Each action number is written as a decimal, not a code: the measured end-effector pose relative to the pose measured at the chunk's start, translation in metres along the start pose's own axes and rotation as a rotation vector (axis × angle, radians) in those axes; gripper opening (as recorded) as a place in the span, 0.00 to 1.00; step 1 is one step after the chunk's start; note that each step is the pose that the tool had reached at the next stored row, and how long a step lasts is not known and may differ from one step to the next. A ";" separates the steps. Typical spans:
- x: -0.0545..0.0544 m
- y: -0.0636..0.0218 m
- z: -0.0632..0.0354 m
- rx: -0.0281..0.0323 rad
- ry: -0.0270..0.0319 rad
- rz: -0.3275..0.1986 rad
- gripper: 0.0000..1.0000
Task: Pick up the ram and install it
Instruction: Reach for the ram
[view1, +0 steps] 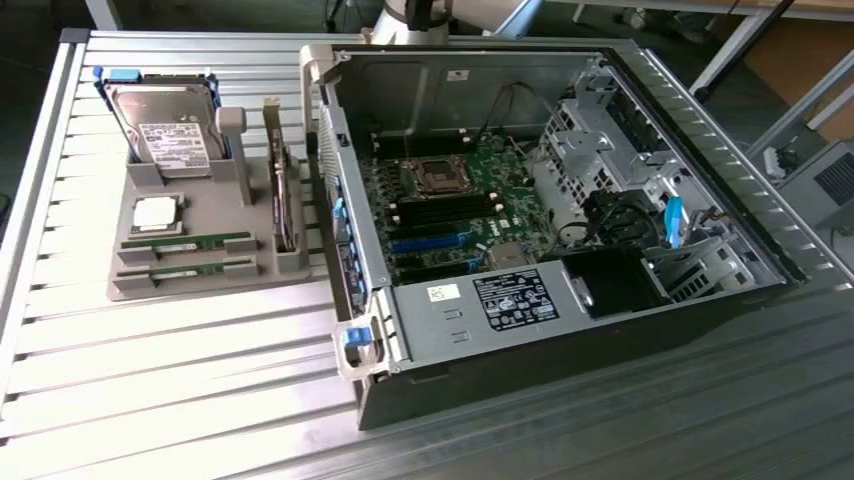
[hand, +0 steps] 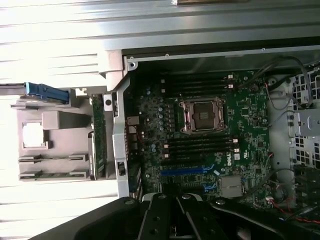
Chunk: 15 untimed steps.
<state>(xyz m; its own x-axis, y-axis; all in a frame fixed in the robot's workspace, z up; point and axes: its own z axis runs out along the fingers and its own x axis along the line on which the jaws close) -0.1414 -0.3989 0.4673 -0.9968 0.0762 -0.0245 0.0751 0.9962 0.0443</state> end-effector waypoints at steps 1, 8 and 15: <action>0.001 0.0000 0.0000 0.0001 0.0000 0.000 0.09; 0.004 -0.0003 -0.0001 0.0001 0.0000 0.000 0.09; 0.006 -0.0005 -0.0002 0.0001 0.0000 0.000 0.09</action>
<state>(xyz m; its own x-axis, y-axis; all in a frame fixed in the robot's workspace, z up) -0.1478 -0.3989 0.4673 -0.9968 0.0763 -0.0245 0.0751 0.9962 0.0443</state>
